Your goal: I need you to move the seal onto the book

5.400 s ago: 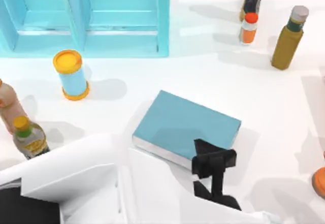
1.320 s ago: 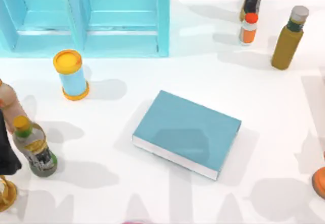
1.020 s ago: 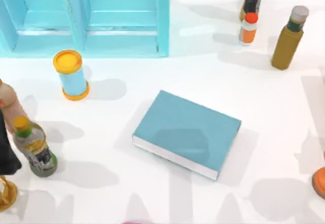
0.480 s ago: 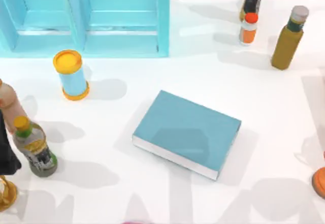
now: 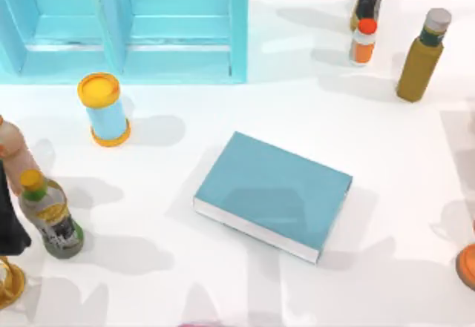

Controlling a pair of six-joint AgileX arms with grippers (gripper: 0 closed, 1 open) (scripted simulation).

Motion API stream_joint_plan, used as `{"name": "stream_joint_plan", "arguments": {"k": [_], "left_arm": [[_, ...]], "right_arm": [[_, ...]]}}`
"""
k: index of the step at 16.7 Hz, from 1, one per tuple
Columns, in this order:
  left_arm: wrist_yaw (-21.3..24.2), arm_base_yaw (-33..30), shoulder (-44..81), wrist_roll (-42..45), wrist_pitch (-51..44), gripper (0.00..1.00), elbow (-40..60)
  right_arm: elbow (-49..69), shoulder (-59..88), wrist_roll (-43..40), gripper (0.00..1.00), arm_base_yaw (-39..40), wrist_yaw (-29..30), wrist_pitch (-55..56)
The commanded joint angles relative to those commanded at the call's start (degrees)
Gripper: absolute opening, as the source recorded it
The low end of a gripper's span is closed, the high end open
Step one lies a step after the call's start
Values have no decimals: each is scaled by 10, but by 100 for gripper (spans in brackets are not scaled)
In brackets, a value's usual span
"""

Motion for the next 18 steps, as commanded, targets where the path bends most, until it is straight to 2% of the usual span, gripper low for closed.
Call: {"name": "stream_joint_plan", "arguments": {"k": [10, 13, 18], "left_arm": [[0, 0, 0, 0, 0, 100, 0], [0, 0, 0, 0, 0, 100, 0], [0, 0, 0, 0, 0, 100, 0]], "right_arm": [[375, 417, -87, 100, -92, 0, -297], [432, 475, -103, 100, -110, 0, -350], [444, 487, -107, 100, -113, 1, -360]]}}
